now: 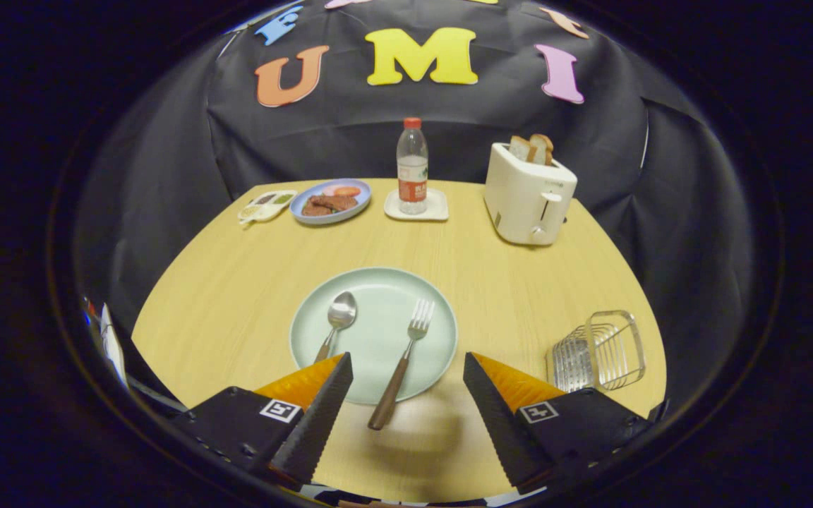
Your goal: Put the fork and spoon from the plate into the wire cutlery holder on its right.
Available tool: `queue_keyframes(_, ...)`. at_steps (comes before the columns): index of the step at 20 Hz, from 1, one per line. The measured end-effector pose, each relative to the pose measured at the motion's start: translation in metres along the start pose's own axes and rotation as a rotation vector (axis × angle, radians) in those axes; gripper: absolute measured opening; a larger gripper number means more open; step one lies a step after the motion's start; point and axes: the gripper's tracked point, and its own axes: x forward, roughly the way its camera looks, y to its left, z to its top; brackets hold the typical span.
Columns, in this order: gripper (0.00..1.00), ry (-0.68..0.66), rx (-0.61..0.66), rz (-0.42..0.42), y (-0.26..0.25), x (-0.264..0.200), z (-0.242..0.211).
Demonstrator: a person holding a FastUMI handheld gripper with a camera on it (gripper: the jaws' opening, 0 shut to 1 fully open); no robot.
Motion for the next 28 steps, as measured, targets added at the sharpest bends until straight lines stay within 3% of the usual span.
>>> queue_keyframes(5,0.90,0.107,0.037,0.014,0.008,0.035,-0.015)
queue_keyframes(10,0.75,0.140,0.041,-0.007,0.016,0.054,-0.018)
queue_keyframes(14,0.44,0.186,0.077,-0.072,0.013,0.060,-0.023)
queue_keyframes(17,0.38,0.217,0.109,-0.094,0.007,0.062,-0.028)
queue_keyframes(19,0.16,0.228,0.112,-0.091,0.006,0.061,-0.029)
queue_keyframes(24,0.05,0.228,0.088,-0.061,0.010,0.050,-0.030)
queue_keyframes(28,0.04,0.199,0.043,-0.045,0.008,0.030,-0.028)
